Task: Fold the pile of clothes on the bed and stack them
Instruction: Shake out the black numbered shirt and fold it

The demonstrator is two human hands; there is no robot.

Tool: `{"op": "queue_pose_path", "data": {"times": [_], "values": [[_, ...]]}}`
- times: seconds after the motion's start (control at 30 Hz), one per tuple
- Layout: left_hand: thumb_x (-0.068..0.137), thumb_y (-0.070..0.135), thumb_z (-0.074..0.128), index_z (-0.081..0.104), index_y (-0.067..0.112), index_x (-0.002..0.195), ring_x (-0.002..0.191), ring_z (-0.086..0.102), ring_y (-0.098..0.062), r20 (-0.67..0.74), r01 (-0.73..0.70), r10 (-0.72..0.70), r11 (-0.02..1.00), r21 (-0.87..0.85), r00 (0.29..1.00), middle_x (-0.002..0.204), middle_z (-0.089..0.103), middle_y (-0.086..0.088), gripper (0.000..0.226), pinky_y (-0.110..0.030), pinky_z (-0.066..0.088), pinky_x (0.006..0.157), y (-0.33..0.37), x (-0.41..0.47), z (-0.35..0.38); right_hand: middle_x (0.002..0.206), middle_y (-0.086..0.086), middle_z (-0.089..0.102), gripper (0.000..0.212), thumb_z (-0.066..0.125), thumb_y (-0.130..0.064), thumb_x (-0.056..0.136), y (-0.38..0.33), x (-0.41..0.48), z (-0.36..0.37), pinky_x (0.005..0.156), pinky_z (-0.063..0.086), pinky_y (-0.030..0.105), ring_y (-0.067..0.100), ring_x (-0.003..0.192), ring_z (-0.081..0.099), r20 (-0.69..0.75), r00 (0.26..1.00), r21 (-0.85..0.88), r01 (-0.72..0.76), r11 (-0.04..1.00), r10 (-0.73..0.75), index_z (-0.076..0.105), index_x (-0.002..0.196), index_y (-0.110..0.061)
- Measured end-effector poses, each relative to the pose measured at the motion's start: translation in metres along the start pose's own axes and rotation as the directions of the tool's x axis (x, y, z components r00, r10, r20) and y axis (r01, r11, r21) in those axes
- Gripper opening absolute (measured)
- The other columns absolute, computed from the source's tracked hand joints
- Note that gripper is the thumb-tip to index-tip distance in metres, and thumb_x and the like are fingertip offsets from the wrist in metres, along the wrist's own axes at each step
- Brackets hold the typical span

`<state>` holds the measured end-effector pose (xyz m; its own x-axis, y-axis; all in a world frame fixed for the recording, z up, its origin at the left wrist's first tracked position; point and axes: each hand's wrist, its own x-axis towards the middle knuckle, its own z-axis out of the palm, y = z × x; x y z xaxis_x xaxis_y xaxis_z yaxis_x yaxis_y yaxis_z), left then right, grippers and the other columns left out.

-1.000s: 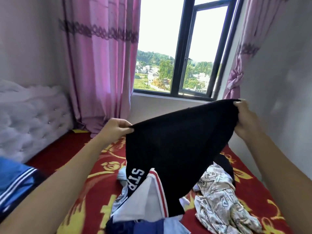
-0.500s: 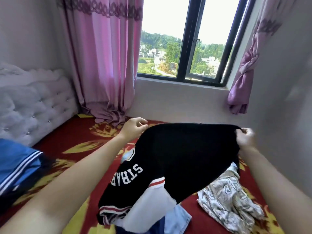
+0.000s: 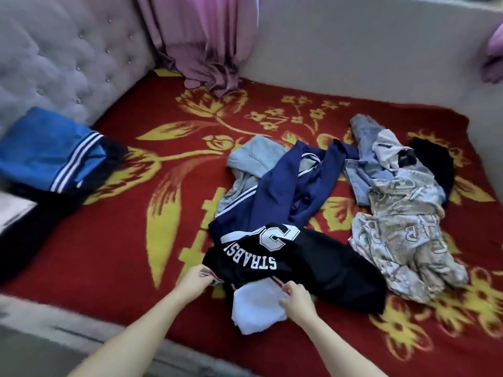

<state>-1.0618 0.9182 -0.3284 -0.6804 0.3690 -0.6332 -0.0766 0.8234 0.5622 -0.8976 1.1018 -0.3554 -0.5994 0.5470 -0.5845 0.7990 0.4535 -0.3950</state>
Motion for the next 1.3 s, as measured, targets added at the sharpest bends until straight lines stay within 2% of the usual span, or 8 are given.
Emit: {"op": "queue_pose_path", "data": {"times": [0.17, 0.4, 0.53, 0.63, 0.77, 1.1, 1.23, 1.3], "values": [[0.088, 0.014, 0.058, 0.062, 0.007, 0.107, 0.085, 0.057, -0.025, -0.058, 0.188, -0.195, 0.977, -0.101, 0.979, 0.1, 0.063, -0.012, 0.02, -0.028, 0.04, 0.074, -0.062, 0.004, 0.005, 0.132, -0.001, 0.048, 0.037, 0.049, -0.023, 0.093, -0.034, 0.019, 0.059, 0.087, 0.038, 0.025, 0.017, 0.123, 0.042, 0.068, 0.976, -0.225, 0.217, 0.95, -0.207, 0.047, 0.13, -0.017], [0.089, 0.01, 0.056, 0.058, 0.02, 0.086, 0.084, 0.054, -0.02, -0.068, 0.276, -0.309, 0.914, -0.298, 0.949, 0.084, 0.057, -0.001, 0.01, -0.032, 0.042, 0.084, -0.116, 0.007, -0.01, 0.068, -0.003, 0.06, 0.04, 0.086, -0.012, 0.031, -0.093, 0.053, 0.11, 0.046, 0.043, 0.029, 0.023, 0.064, 0.059, 0.061, 0.854, -0.488, 0.477, 0.731, -0.517, 0.063, 0.062, -0.017], [0.091, 0.011, 0.053, 0.057, 0.017, 0.093, 0.09, 0.056, -0.019, -0.056, 0.294, -0.337, 0.881, -0.369, 0.94, 0.093, 0.059, 0.001, 0.008, -0.029, 0.042, 0.084, -0.142, 0.015, -0.02, 0.1, 0.005, 0.068, 0.047, 0.09, -0.024, 0.041, -0.14, 0.09, 0.113, 0.067, 0.052, 0.034, 0.025, 0.096, 0.063, 0.153, 0.825, -0.595, 0.517, 0.616, -0.544, 0.069, 0.082, -0.015], [0.092, 0.012, 0.052, 0.057, 0.018, 0.095, 0.094, 0.057, -0.019, -0.061, 0.301, -0.353, 0.864, -0.403, 0.933, 0.095, 0.06, 0.002, 0.009, -0.027, 0.042, 0.084, -0.158, 0.018, -0.027, 0.153, 0.007, 0.024, 0.057, 0.059, -0.026, 0.088, -0.165, 0.12, 0.118, 0.11, 0.022, 0.049, 0.026, 0.142, 0.02, 0.332, 0.816, -0.671, 0.557, 0.489, -0.474, 0.037, 0.139, -0.012], [0.092, 0.013, 0.051, 0.058, 0.021, 0.09, 0.089, 0.06, -0.019, -0.056, 0.324, -0.392, 0.827, -0.46, 0.918, 0.093, 0.062, 0.002, 0.011, -0.024, 0.042, 0.078, -0.172, 0.016, -0.037, 0.151, 0.006, 0.025, 0.067, 0.055, -0.027, 0.092, -0.174, 0.138, 0.119, 0.111, 0.007, 0.055, 0.029, 0.142, 0.014, 0.423, 0.836, -0.754, 0.539, 0.377, -0.35, 0.017, 0.147, -0.018], [0.087, 0.022, 0.059, 0.058, 0.022, 0.083, 0.083, 0.056, -0.018, -0.035, 0.12, -0.159, 0.853, -0.507, 0.987, 0.081, 0.058, 0.004, 0.004, -0.024, 0.042, 0.072, -0.103, 0.015, -0.064, 0.09, -0.003, 0.07, 0.018, 0.05, -0.019, 0.09, -0.183, 0.085, 0.029, 0.091, 0.021, 0.033, 0.019, 0.095, 0.06, -0.189, 0.855, -0.391, 0.386, 0.835, -0.483, 0.069, 0.092, -0.02], [0.086, 0.02, 0.066, 0.055, 0.017, 0.108, 0.079, 0.055, -0.001, -0.091, -0.132, 0.098, 0.817, -0.562, 0.991, 0.098, 0.057, -0.001, 0.024, -0.012, 0.042, 0.072, -0.029, 0.012, -0.083, 0.071, -0.013, 0.069, 0.005, 0.068, -0.008, 0.078, -0.212, 0.04, -0.036, 0.087, 0.045, 0.04, 0.008, 0.069, 0.063, -0.414, 0.689, -0.123, 0.606, 0.786, -0.595, 0.072, 0.078, -0.012], [0.074, 0.034, 0.072, 0.052, 0.021, 0.114, 0.081, 0.058, 0.0, -0.078, -0.236, 0.234, 0.792, -0.563, 0.969, 0.107, 0.057, -0.003, 0.047, -0.012, 0.044, 0.074, 0.009, 0.001, -0.096, 0.061, -0.022, 0.062, 0.008, 0.069, 0.0, 0.078, -0.224, 0.015, -0.068, 0.075, 0.047, 0.014, -0.007, 0.067, 0.059, -0.468, 0.688, 0.055, 0.649, 0.759, -0.554, 0.072, 0.079, -0.007]]}}
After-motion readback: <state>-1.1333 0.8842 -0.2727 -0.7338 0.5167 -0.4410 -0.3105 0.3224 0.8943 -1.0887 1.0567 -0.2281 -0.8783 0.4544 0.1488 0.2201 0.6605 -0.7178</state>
